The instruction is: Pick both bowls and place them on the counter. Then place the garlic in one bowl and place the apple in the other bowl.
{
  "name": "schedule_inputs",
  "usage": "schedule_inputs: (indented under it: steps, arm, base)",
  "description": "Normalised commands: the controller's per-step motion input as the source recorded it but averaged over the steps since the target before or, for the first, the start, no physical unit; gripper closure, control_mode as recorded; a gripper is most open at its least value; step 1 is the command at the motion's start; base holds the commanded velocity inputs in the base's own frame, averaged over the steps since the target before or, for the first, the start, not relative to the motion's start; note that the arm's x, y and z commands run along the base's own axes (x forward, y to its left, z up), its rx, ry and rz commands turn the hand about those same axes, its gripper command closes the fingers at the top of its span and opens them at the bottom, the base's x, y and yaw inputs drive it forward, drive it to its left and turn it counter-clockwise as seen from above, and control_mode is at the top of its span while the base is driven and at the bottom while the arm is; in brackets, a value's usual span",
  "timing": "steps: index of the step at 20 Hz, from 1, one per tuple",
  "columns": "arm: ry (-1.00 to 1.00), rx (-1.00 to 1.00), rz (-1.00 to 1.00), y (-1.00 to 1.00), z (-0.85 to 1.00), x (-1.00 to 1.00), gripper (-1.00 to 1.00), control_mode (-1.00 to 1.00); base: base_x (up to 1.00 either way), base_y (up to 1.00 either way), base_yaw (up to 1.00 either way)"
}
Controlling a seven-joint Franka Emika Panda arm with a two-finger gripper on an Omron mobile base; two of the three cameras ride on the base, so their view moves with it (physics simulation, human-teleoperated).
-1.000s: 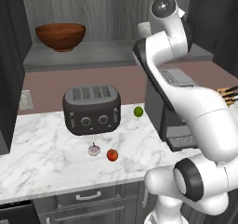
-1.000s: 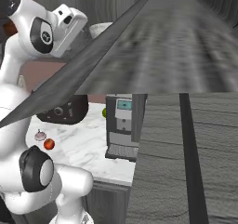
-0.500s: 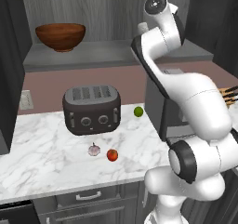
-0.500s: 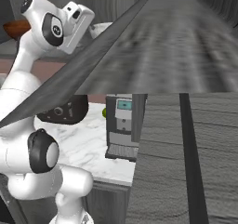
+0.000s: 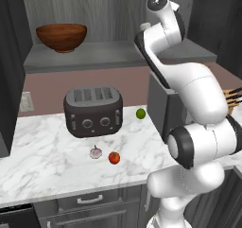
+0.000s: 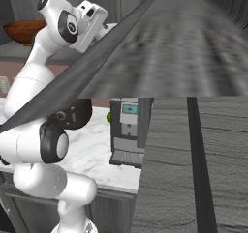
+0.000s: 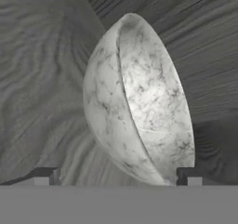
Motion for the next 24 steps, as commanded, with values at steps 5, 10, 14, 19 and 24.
schedule_inputs:
  steps: [5,10,14,19,24]
  arm:
    - [0.06,0.0,0.02,-0.08,-0.08,0.17,-1.0,-1.0]
    - [0.08,-0.01,0.05,-0.03,-0.13,0.11,-1.0,-1.0]
    - [0.07,0.0,0.08,-0.02,-0.09,0.26,-1.0,-1.0]
    - [0.04,0.0,0.12,-0.05,-0.04,0.2,-1.0,-1.0]
    - [0.07,-0.01,0.06,0.0,-0.09,0.08,1.0,-1.0]
  base:
    - [0.0,0.0,0.0]
    - [0.0,0.0,0.0]
    - [0.0,0.0,0.0]
    - [0.0,0.0,0.0]
    - [0.0,0.0,0.0]
